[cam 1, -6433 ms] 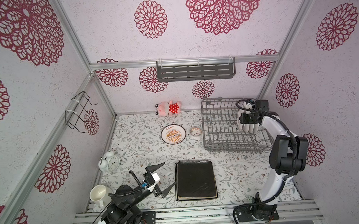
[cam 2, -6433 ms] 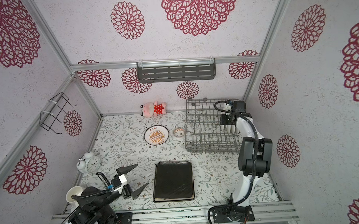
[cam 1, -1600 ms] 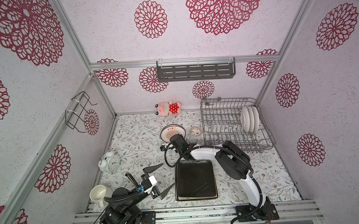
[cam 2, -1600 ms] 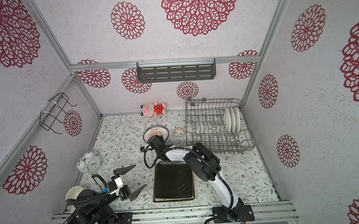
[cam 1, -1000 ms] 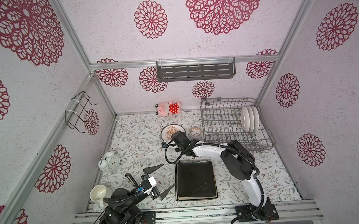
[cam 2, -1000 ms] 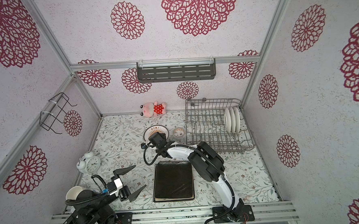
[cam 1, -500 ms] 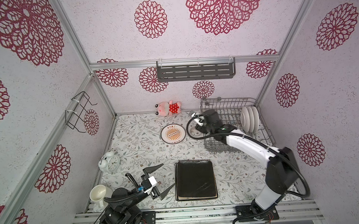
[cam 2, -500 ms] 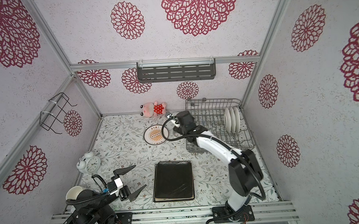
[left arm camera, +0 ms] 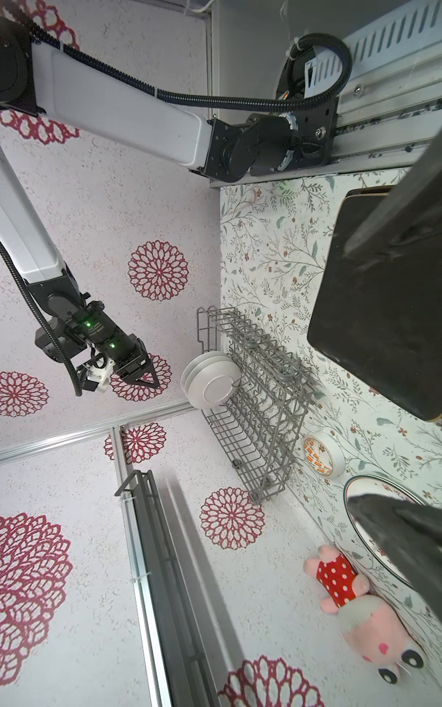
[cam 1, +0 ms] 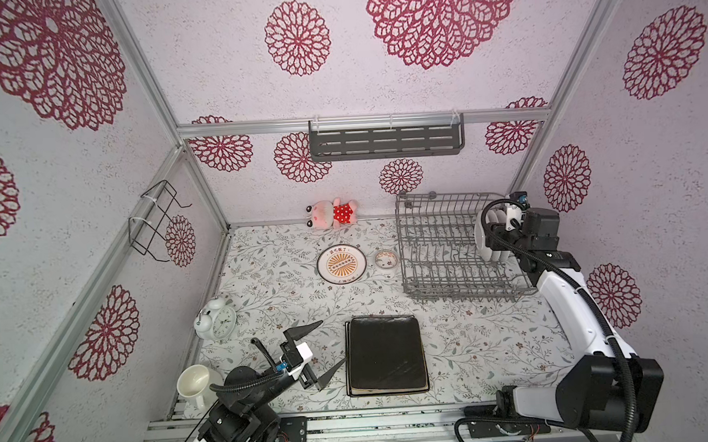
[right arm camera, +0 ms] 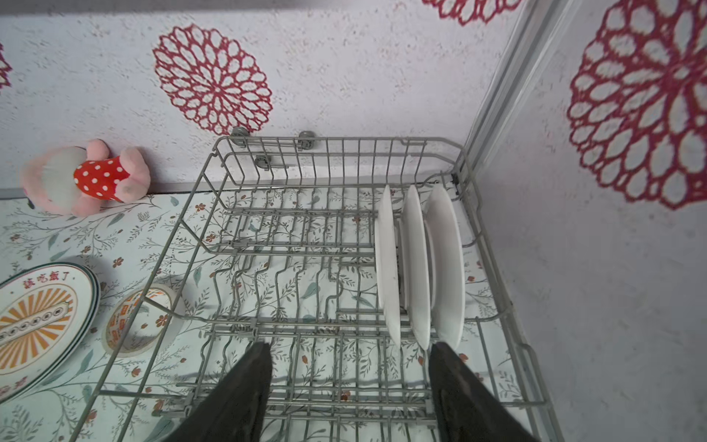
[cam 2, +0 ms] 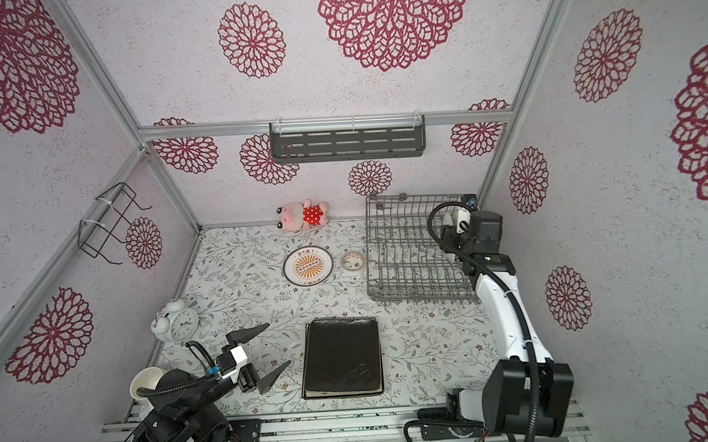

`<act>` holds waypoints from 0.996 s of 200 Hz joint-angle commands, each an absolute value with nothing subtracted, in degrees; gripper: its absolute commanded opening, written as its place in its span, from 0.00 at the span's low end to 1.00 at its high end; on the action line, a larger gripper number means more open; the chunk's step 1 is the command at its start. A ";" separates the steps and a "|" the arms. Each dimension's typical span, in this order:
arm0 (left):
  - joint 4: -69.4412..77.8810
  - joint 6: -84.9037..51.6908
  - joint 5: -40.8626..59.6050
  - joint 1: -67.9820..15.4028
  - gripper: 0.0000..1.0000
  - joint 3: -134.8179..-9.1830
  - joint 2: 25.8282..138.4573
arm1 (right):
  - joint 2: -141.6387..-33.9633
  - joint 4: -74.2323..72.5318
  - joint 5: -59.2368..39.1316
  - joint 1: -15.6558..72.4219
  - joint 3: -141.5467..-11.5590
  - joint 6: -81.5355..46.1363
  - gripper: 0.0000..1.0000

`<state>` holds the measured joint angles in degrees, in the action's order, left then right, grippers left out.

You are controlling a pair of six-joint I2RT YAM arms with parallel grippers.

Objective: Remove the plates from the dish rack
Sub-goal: 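Move the right gripper back to the rack's remaining white plates, then grasp the top edge of the nearest rack plate with the right gripper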

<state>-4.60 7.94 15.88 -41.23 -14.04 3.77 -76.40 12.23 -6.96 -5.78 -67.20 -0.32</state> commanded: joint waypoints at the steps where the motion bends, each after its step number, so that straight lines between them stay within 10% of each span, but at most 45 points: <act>1: -3.87 8.96 15.78 -40.61 0.97 -13.58 4.17 | -80.09 12.65 -17.53 -8.62 -70.48 -4.79 0.65; 199: -2.99 8.79 14.85 -39.90 0.97 -13.36 7.48 | -97.50 9.91 -15.64 -11.60 -76.53 -1.67 0.56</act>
<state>-4.47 7.94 15.64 -40.56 -14.04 6.85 -96.66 11.75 -16.69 -11.11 -74.65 -3.01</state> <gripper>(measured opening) 0.974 0.558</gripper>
